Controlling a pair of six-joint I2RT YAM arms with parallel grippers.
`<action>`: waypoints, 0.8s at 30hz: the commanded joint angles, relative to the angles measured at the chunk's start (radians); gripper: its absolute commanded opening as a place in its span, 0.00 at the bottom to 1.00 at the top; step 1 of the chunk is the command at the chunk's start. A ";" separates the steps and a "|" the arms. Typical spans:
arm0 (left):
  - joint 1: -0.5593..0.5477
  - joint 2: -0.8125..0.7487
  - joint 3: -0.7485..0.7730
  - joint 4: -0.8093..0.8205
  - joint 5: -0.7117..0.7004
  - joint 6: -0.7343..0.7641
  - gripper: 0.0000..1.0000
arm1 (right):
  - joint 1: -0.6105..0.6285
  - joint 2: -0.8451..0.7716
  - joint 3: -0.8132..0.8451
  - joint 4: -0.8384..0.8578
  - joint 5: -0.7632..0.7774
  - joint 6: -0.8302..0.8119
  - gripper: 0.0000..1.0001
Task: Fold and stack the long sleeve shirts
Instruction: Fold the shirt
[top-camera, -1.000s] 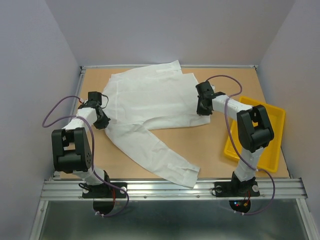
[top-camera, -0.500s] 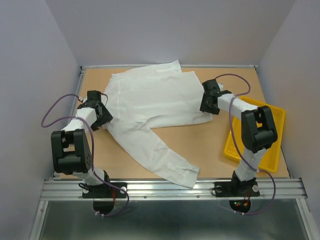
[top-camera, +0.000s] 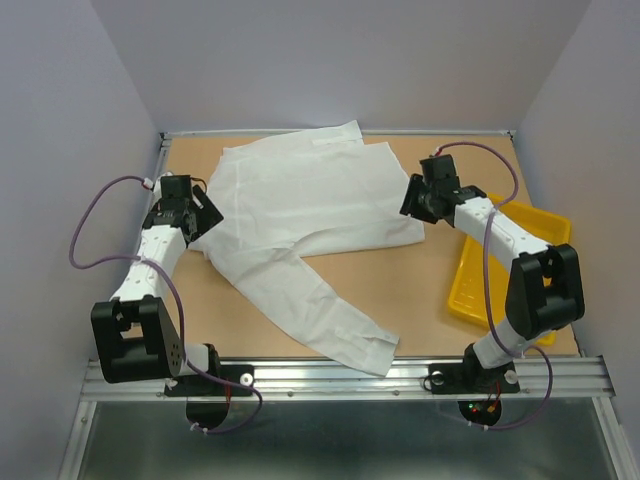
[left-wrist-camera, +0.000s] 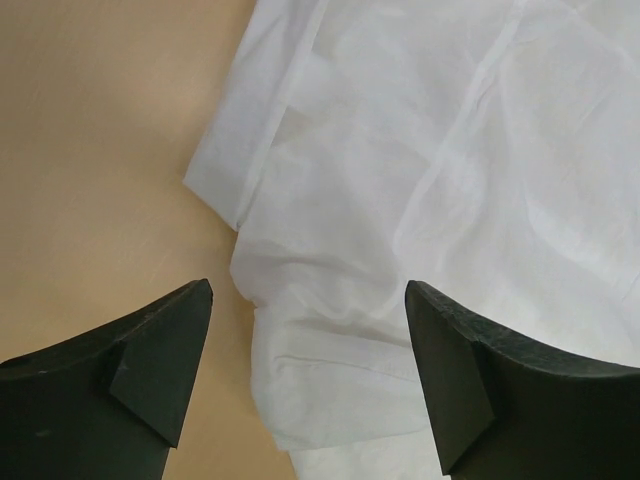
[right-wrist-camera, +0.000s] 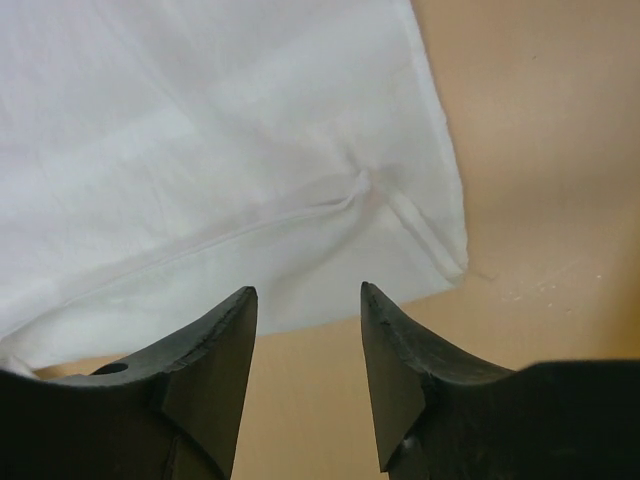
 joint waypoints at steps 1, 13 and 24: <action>0.006 0.023 -0.012 0.034 0.028 0.004 0.87 | -0.002 -0.018 -0.069 0.090 -0.128 0.034 0.49; 0.007 0.190 0.065 0.073 0.022 -0.005 0.64 | -0.047 0.128 -0.116 0.234 -0.206 0.096 0.25; 0.007 0.319 0.068 0.039 -0.032 -0.027 0.54 | -0.065 0.194 -0.211 0.270 -0.163 0.100 0.25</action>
